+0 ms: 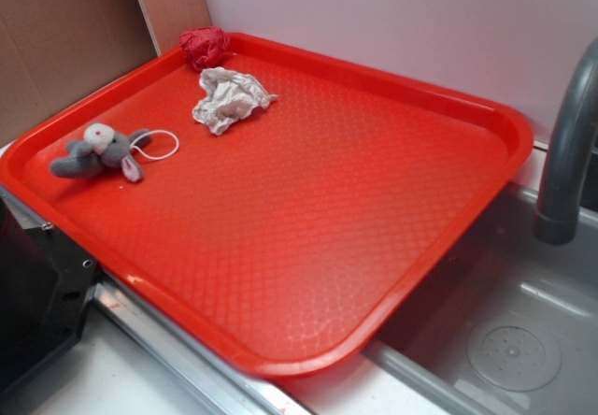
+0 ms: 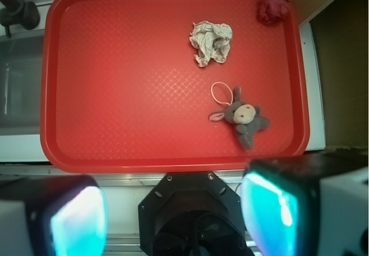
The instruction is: Grab the gray animal.
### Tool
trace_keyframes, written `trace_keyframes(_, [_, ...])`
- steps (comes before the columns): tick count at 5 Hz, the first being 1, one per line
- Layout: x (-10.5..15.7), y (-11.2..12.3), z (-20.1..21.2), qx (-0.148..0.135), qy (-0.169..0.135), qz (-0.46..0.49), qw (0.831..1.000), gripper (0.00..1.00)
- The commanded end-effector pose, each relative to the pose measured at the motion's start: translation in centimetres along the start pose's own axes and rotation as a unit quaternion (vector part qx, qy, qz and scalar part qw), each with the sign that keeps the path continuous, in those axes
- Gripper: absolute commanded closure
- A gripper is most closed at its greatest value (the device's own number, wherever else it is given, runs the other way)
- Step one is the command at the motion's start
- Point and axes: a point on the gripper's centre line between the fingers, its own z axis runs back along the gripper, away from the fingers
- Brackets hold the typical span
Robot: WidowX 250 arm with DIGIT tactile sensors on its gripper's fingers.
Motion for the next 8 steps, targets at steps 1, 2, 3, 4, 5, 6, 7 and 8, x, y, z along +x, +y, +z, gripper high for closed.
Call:
trace_keyframes(1, [0.0,0.0,0.0,0.0,0.0,0.0,1.0,0.0])
trace_keyframes(2, [2.1,3.6,-5.1,0.007,-0.002,-0.11,0.994,0.0])
trace_keyframes(3, [3.1,5.3,-8.2,0.001,-0.001,-0.2,0.98,0.0])
trace_keyframes(4, [3.8,7.0,-12.3,-0.005,0.028,-0.241,0.97,0.0])
trace_keyframes(5, [3.7,9.0,-16.3,0.006,0.046,-0.256,0.966,0.0])
trace_keyframes(6, [-0.8,11.5,-17.9,0.006,0.055,-0.25,0.967,0.0])
trace_keyframes(7, [-2.6,13.1,-20.4,0.019,0.072,-0.234,0.969,0.0])
trace_keyframes(8, [-4.2,13.2,-22.0,0.03,0.1,-0.224,0.969,0.0])
